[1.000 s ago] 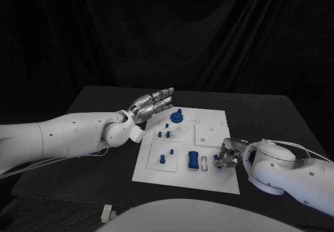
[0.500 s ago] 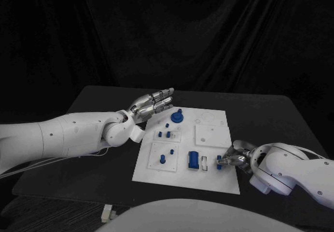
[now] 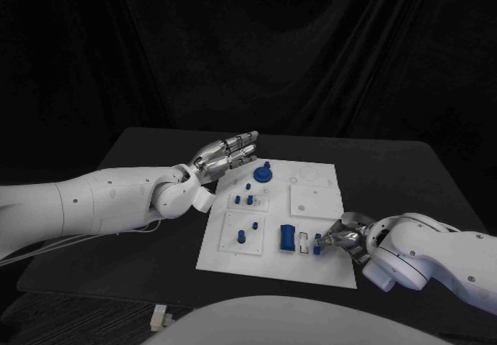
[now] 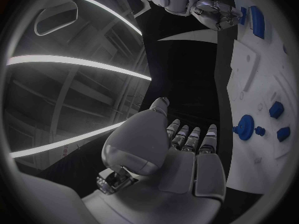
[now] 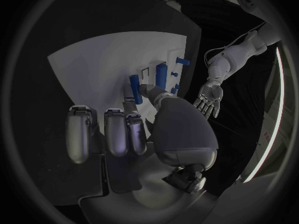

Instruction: Assemble the parts on the task board

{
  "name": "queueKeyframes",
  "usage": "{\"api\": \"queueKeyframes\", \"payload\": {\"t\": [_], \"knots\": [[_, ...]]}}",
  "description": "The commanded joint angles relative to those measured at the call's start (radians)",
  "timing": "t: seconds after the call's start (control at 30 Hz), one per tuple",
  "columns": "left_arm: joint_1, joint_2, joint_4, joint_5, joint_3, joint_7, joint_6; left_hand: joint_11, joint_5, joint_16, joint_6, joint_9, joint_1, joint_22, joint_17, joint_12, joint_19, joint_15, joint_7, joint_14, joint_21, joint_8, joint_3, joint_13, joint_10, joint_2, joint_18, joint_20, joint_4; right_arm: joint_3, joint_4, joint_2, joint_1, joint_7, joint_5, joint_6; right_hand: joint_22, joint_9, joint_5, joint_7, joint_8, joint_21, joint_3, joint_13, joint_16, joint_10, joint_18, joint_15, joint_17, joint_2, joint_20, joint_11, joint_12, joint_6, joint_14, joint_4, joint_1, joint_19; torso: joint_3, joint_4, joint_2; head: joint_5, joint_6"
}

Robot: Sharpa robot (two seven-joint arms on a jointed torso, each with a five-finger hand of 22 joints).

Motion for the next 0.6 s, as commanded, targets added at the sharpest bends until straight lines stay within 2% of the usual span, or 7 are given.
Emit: {"api": "queueKeyframes", "payload": {"t": [0.03,0.6], "knots": [[-0.001,0.002,0.001,0.001,0.001,0.008,0.012,0.006,0.006,-0.004,0.0,0.001,-0.006,0.001,-0.002,0.007,0.003,0.001,0.006,0.0,0.005,0.002,0.006,0.001,0.001,0.006,0.009,0.004,0.001,0.0,0.001,0.006,0.002,0.014,0.029,-0.006,0.227,0.0,-0.003,0.0,0.0,0.003,0.112,0.263,0.0,0.108,0.004,-0.006,0.0,0.005,-0.007,-0.006,0.003,0.0,0.051,-0.118,-0.007,0.054,-0.0002,0.0002,0.0,0.001,0.0],[-0.001,0.004,0.0,0.001,0.001,0.001,0.016,0.004,0.006,-0.004,0.002,0.002,-0.007,0.001,-0.002,0.007,0.003,0.0,0.011,0.0,0.005,0.002,0.007,0.001,0.001,0.006,0.009,0.004,0.0,0.0,-0.01,0.036,0.002,0.011,-0.004,0.035,0.227,-0.003,-0.011,0.0,0.001,0.003,0.108,0.263,0.001,0.108,0.004,-0.005,0.003,0.01,-0.007,-0.006,0.003,0.004,0.052,-0.115,-0.009,0.055,-0.0003,0.0002,0.0,0.005,0.0]]}}
